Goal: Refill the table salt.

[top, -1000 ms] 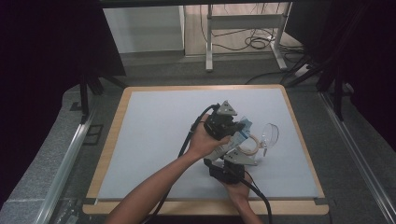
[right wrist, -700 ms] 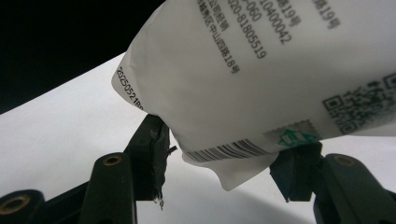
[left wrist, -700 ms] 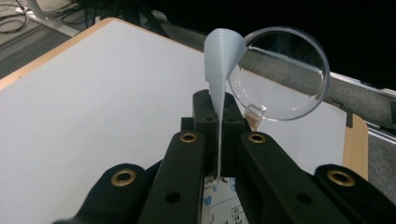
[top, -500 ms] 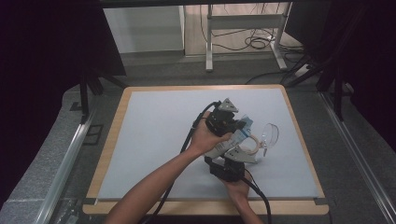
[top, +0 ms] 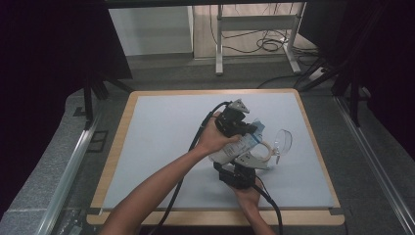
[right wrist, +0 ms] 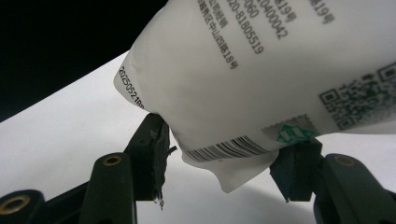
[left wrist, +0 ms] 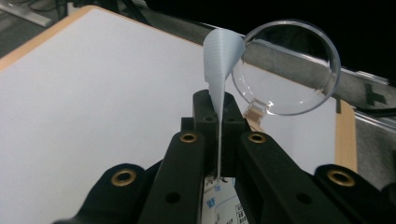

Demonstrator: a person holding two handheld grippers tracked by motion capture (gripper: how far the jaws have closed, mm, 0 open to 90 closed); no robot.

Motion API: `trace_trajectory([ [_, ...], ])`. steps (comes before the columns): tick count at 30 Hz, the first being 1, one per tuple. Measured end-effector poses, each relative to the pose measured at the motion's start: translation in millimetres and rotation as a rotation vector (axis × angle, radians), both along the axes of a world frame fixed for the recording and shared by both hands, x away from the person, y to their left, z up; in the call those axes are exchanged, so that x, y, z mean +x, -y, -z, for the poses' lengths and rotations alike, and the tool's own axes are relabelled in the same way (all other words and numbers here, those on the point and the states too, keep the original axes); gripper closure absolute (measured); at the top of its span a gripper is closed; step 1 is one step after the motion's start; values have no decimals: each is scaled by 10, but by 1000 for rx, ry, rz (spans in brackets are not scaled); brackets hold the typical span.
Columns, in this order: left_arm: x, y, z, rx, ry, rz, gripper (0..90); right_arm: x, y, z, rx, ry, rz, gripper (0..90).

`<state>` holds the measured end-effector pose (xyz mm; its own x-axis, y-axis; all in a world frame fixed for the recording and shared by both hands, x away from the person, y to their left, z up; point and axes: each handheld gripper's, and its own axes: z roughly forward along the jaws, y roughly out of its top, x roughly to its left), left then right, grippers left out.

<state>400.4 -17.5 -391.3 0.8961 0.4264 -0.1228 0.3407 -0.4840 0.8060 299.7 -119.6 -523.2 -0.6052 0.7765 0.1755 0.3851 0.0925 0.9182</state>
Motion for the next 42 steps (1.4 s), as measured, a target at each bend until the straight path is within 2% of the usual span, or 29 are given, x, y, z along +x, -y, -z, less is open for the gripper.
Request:
trace_trajectory([
  [6,59,-16,-37,6,-15,12,900,11,-39,-33,7,-2,9,444],
  [13,66,39,-92,41,-1,27,900,21,-43,-69,33,4,28,444],
  [28,62,120,-110,63,-1,26,900,-12,-47,-71,49,22,51,443],
  [42,77,265,-131,112,5,38,900,-14,-46,-85,81,35,85,443],
])
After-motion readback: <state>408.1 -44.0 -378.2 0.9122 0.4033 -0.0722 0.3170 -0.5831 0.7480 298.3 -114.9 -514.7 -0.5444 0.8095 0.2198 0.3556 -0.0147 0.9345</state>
